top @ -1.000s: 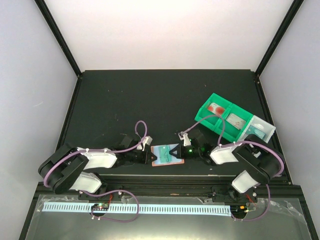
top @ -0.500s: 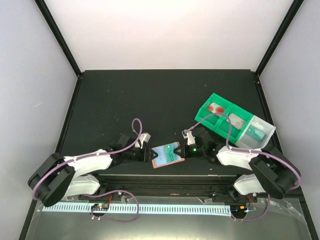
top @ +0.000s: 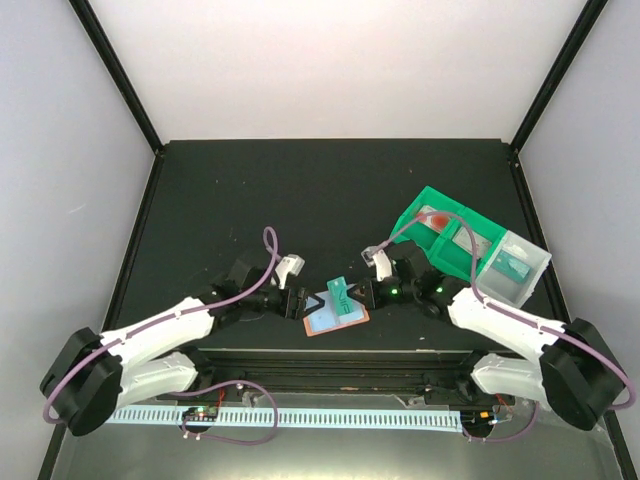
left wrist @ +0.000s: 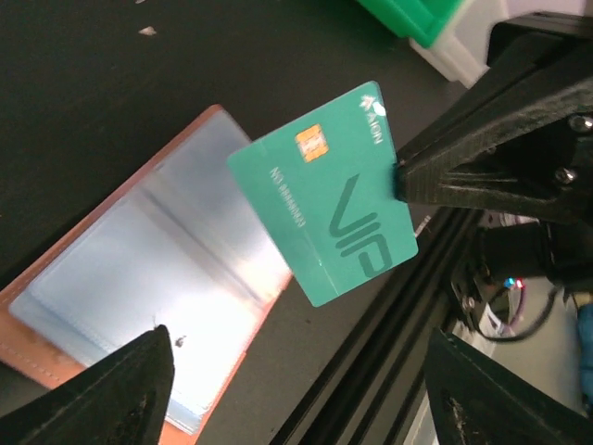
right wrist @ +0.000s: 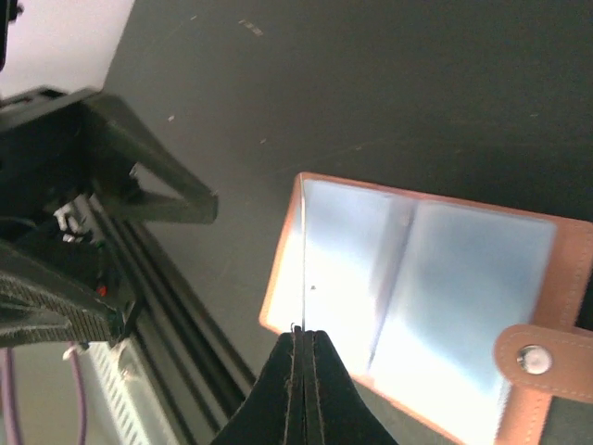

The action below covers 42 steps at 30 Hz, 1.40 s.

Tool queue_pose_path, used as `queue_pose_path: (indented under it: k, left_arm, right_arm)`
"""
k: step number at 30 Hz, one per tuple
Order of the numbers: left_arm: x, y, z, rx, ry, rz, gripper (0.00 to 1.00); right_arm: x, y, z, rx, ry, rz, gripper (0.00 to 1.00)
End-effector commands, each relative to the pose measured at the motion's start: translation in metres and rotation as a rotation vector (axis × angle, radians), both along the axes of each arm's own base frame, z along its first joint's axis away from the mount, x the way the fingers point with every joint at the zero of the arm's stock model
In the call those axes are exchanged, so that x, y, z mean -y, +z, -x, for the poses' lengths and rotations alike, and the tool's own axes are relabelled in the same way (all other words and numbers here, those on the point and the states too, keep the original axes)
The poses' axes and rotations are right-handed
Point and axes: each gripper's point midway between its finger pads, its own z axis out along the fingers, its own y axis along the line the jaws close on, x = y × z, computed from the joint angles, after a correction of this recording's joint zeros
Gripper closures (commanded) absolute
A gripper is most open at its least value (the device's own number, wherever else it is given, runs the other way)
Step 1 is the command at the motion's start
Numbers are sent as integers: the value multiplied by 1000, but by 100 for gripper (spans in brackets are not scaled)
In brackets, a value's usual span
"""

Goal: Take the credit cards out of the card holder

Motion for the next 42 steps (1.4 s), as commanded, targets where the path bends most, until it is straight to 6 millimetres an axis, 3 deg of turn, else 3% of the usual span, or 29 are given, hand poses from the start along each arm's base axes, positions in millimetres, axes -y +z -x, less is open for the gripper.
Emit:
queue_pose_path:
  k: [1, 5, 10, 15, 21, 24, 28, 30, 36, 42]
  left_arm:
    - [10, 41, 15, 107, -153, 75, 22]
    - [3, 62, 25, 188, -185, 94, 18]
    - [-3, 72, 35, 229, -237, 65, 20]
    - [8, 81, 46, 172, -321, 137, 23]
    - [19, 92, 59, 128, -420, 236, 37]
    - [20, 97, 62, 132, -435, 267, 53]
    - [20, 101, 65, 144, -448, 298, 87]
    - [20, 103, 66, 146, -450, 313, 96]
    - [22, 106, 62, 135, -410, 354, 99]
    - [22, 102, 45, 134, -287, 358, 99]
  right_arm:
    - [-3, 23, 25, 17, 162, -40, 99]
    - [-2, 37, 45, 16, 251, -85, 99]
    - [-4, 58, 61, 23, 314, -163, 99]
    - [-7, 78, 77, 43, 399, -269, 99]
    - [-11, 91, 91, 38, 471, -349, 99]
    - [-10, 92, 90, 50, 463, -349, 99]
    - [-10, 94, 90, 60, 460, -362, 99]
    - [-10, 94, 89, 62, 453, -359, 99]
    - [-7, 98, 78, 97, 366, -353, 94]
    - [3, 94, 47, 130, 107, -354, 64]
